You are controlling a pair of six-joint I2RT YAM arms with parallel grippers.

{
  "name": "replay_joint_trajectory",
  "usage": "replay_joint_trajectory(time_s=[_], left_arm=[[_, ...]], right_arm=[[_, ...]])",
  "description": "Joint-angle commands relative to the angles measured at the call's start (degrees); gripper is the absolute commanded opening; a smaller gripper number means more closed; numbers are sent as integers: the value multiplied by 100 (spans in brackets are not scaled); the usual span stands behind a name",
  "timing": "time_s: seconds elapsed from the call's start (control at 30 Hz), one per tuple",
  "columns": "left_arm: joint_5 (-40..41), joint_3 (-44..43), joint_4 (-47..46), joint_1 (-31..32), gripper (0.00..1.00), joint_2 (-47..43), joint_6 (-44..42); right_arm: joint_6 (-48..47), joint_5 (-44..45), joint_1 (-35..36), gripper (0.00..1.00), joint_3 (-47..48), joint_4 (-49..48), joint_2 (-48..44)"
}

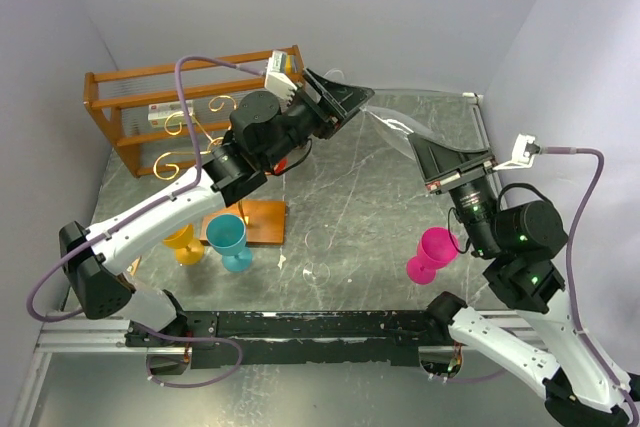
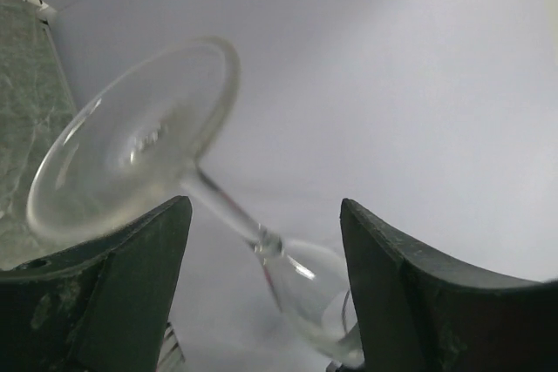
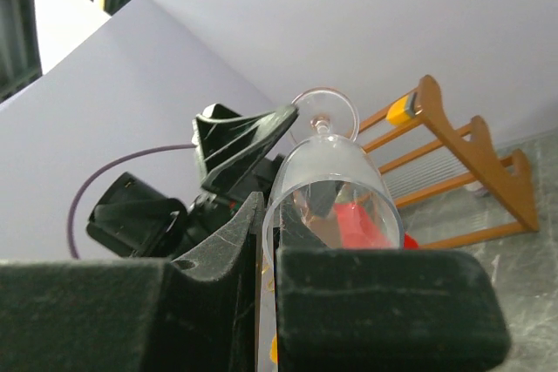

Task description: Place the wine glass upside down on the wine glass rack

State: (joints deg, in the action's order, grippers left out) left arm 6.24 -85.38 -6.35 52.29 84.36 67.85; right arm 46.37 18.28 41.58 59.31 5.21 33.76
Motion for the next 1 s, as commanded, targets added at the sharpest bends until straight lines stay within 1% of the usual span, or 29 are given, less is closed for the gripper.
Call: replay_joint_trajectory(time_s=[0.0,0.17,0.27,0.3,0.37,0.4,0.5,0.57,0.77,0.9,0.97], left_arm=[[632,-84,-574,-10,76,44,551],[1081,-313,-390,-12,60,63,496],[1256,-220,-484,-16,47,1,446],[1308,-158,-576,-12,44,-32,429],[1375,-49,-682,-17,42,-98,451],[1406,-2,-725,-15,43,-128,456],[1450,76,-805,-36,50,-184,500],[1451,119,-891,-47,51,-215,532],[1568,260,-1211,-45,39,-297,424],[1616,327,-1375,-55,28,-306,268],[1549,290,-1459,-83,28,-270,188]], right_arm=[[439,-470,-18,0,-243,-480,-145],[838,-599,-14,0,-701,-756,-416],[955,-551,-18,0,-774,-653,-525],[986,-540,-16,0,-786,-631,-546],[1032,-523,-15,0,-809,-610,-583],[1052,-517,-16,0,-807,-609,-595],[1105,-483,-15,0,-794,-601,-631],[1143,-432,-12,0,-782,-604,-671],[1163,-282,-19,0,-729,-540,-700],[1089,-487,-14,0,-598,-514,-576],[1069,-671,-18,0,-537,-520,-511]])
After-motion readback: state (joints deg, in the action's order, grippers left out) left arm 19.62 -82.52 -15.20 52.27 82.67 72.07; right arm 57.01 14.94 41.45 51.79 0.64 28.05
